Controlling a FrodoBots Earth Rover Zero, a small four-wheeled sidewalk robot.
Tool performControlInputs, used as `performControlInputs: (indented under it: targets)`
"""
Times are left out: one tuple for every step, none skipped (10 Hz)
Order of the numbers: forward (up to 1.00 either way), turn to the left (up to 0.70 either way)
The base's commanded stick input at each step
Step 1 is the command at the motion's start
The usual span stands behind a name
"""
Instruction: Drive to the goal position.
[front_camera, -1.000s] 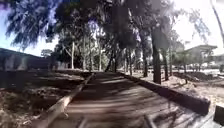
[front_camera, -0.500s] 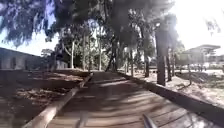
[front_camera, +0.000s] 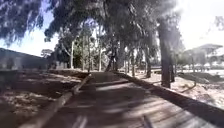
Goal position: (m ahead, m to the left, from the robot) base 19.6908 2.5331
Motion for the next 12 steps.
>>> performControlInputs:
  targets:
    - [1.00, 0.29]
    - [1.00, 0.04]
    - [1.00, 0.00]
    - [1.00, 0.00]
    - [1.00, 0.00]
    - [1.00, 0.00]
    - [1.00, 0.00]
    - [1.00, 0.00]
    - [1.00, 0.00]
    - [1.00, 0.00]
    - [1.00, 0.00]
    - [1.00, 0.00]
